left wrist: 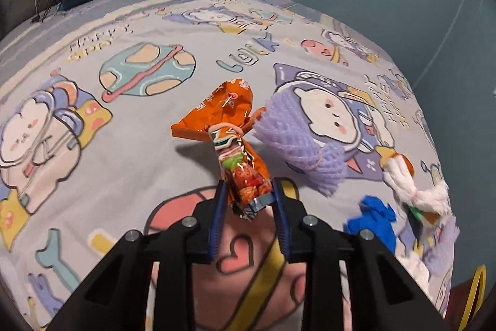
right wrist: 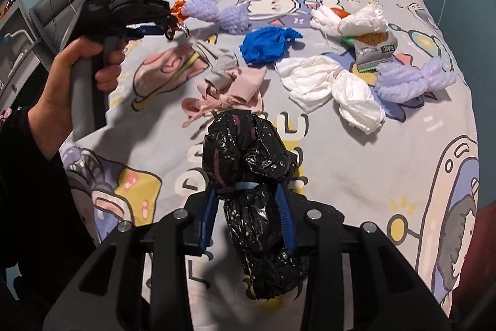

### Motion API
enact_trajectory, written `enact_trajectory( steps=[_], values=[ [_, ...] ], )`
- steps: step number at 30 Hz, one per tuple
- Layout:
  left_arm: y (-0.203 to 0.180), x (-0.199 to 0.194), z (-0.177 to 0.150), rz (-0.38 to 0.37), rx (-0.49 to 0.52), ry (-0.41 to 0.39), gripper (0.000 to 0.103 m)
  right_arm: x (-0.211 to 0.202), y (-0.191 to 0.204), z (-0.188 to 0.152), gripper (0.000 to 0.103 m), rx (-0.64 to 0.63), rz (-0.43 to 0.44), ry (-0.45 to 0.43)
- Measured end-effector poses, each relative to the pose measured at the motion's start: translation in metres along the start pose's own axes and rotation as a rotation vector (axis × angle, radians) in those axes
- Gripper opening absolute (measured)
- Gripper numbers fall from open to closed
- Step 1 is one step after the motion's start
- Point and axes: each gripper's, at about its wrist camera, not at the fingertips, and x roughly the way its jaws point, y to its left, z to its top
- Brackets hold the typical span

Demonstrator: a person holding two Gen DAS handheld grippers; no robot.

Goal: Collect trash
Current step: 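Lift and carry the wrapper and black bag over the bin with both grippers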

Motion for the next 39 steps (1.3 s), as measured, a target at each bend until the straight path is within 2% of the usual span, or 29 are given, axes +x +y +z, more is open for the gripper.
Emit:
enact_trajectory(
  steps=[4, 16, 27, 33, 39],
  values=[
    [-0.004, -0.033, -0.011, -0.007, 0.060, -0.021, 0.027, -0.012, 0.000, 0.001, 0.033, 0.008, 0.018, -0.036],
    [0.003, -0.122, -0.045, -0.082, 0.116, -0.071, 0.027, -0.046, -0.003, 0.001, 0.033, 0.043, 0.028, -0.124],
    [-0.004, -0.171, -0.060, -0.102, 0.179, -0.125, 0.027, -0.089, -0.009, 0.005, 0.034, 0.090, 0.010, -0.202],
    [-0.020, -0.192, -0.065, -0.112, 0.225, -0.158, 0.027, -0.126, -0.014, 0.010, 0.034, 0.094, -0.014, -0.266],
    [-0.043, -0.215, -0.065, -0.155, 0.264, -0.204, 0.027, -0.167, -0.021, 0.015, 0.034, 0.095, -0.059, -0.345]
  ],
)
